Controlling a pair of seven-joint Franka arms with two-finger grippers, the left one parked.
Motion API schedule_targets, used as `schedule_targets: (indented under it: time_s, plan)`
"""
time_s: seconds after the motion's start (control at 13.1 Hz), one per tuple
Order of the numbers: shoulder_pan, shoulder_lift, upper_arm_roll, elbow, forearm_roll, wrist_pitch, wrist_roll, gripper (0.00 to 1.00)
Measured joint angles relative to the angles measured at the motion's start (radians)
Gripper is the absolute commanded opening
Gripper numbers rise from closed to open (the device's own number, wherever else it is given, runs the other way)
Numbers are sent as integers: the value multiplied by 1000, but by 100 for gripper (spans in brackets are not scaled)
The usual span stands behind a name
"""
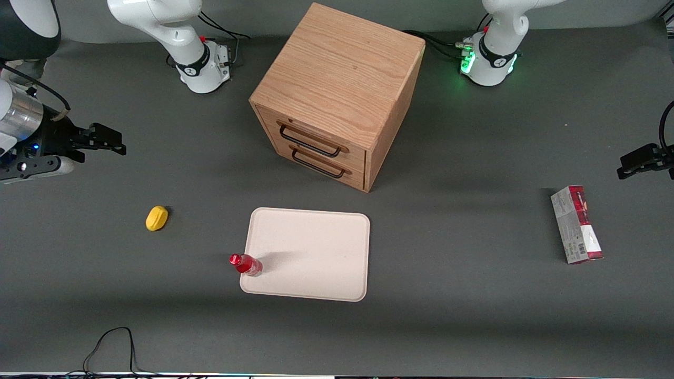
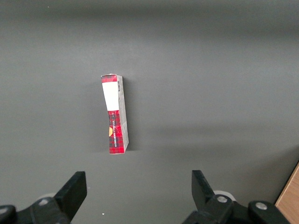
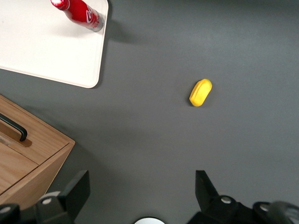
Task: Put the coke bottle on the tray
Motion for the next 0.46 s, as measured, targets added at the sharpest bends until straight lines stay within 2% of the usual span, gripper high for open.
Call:
schedule_targets:
  time_s: [0.46]
  plan:
    - [1, -22, -8, -41, -10, 2, 1, 100]
